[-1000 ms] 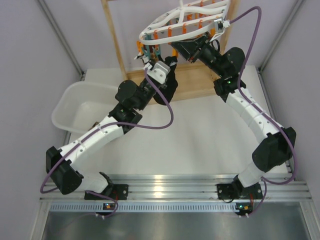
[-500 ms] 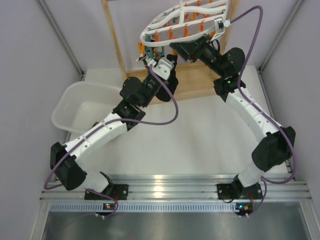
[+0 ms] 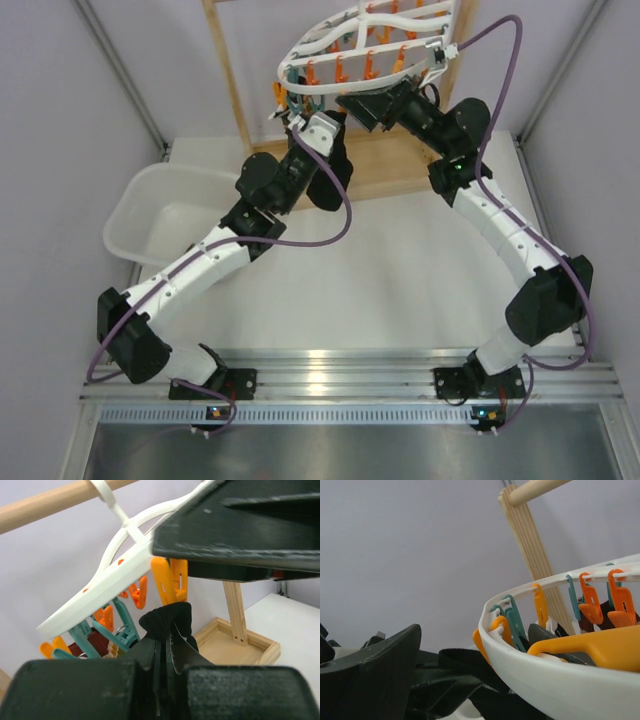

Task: Clip the socks to the hanger
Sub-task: Clamp the sock onto the hanger.

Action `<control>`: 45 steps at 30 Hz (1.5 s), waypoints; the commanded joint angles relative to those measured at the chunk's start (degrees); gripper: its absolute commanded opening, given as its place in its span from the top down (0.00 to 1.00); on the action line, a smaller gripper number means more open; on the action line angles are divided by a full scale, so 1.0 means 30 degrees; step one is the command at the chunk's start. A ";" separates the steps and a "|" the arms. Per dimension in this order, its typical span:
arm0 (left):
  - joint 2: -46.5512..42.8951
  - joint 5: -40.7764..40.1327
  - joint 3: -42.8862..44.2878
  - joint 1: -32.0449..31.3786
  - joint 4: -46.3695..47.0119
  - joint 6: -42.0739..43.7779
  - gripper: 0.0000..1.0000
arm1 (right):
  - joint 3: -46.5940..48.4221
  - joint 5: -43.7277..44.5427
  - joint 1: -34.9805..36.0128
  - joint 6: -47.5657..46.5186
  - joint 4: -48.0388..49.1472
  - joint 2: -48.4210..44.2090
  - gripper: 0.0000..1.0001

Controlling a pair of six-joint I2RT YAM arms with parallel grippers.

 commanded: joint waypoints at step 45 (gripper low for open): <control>-0.1663 0.1169 0.0136 0.2243 -0.1092 -0.3523 1.00 | -0.2147 -0.1132 0.1188 -1.1635 -0.3368 -0.2291 0.12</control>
